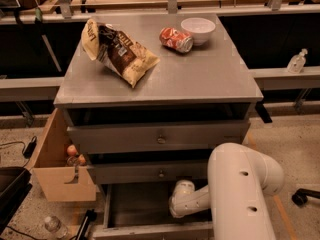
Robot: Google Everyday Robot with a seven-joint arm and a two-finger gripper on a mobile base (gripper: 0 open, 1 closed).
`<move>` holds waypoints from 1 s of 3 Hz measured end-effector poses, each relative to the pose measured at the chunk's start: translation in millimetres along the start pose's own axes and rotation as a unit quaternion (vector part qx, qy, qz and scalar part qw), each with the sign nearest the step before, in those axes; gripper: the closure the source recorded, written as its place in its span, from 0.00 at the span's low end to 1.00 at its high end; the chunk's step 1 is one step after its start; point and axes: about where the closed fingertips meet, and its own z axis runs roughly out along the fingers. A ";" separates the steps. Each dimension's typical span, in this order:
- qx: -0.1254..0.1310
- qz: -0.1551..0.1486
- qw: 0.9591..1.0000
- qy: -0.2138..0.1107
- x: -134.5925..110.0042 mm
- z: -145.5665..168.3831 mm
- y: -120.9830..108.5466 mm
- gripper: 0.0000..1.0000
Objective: Open bottom drawer
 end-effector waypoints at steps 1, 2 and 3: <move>-0.027 0.018 0.999 -0.025 -23.7 1.9 34.6 1.00; -0.045 0.028 0.998 -0.044 -34.2 3.2 57.0 1.00; -0.045 0.028 0.998 -0.044 -34.3 3.1 57.0 1.00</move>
Offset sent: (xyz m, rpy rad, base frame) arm -0.1739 0.0533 -0.0265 0.2931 0.3057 -0.0984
